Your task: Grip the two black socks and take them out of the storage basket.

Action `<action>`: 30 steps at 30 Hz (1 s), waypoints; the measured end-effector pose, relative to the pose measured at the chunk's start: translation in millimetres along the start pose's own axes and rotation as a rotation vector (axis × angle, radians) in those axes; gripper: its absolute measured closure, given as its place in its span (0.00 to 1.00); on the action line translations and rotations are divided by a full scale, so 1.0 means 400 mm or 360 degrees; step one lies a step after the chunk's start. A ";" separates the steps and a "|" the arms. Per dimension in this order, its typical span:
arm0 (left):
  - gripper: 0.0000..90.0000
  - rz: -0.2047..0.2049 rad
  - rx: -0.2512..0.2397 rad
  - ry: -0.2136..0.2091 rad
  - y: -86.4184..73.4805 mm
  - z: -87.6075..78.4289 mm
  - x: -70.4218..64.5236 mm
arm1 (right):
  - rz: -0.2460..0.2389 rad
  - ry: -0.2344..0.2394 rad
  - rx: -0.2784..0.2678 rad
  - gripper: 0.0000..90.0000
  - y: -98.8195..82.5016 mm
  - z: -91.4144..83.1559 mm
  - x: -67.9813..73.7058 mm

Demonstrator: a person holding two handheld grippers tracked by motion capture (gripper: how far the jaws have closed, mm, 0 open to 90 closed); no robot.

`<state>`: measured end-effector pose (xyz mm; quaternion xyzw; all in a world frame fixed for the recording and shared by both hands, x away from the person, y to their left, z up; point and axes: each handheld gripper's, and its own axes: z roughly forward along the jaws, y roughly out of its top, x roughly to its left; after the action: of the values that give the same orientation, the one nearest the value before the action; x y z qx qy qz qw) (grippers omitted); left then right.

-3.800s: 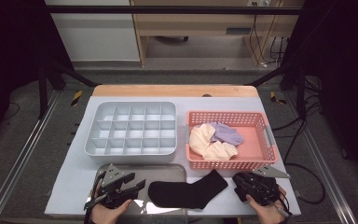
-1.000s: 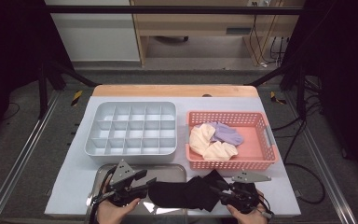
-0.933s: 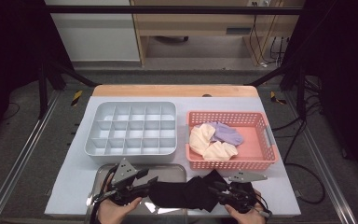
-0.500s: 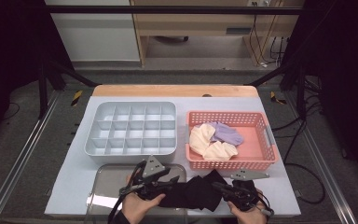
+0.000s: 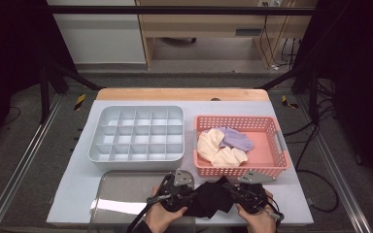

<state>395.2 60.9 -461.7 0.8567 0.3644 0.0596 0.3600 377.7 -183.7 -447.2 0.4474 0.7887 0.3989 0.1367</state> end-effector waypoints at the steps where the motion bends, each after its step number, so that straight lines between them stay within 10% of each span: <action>1: 0.87 0.0000 0.0000 0.0000 0.000 0.000 0.000 | 0.0000 0.0000 0.0000 0.95 0.000 0.000 0.000; 16: 0.96 0.0007 -0.0250 0.0071 -0.045 -0.181 0.040 | -0.0007 -0.0011 -0.0019 0.95 0.029 -0.002 0.004; 23: 0.94 -0.0059 -0.0207 0.0107 -0.110 -0.169 0.077 | -0.0058 -0.0039 0.0060 0.86 0.040 0.063 0.026; 30: 0.81 -0.0083 -0.0244 0.0112 -0.121 -0.164 0.091 | 0.0025 -0.0063 -0.0144 0.78 0.036 -0.014 -0.012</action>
<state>369.7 145.8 -451.6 0.8143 0.3933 0.1079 0.4130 385.8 -186.5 -433.2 0.4548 0.7635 0.4262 0.1693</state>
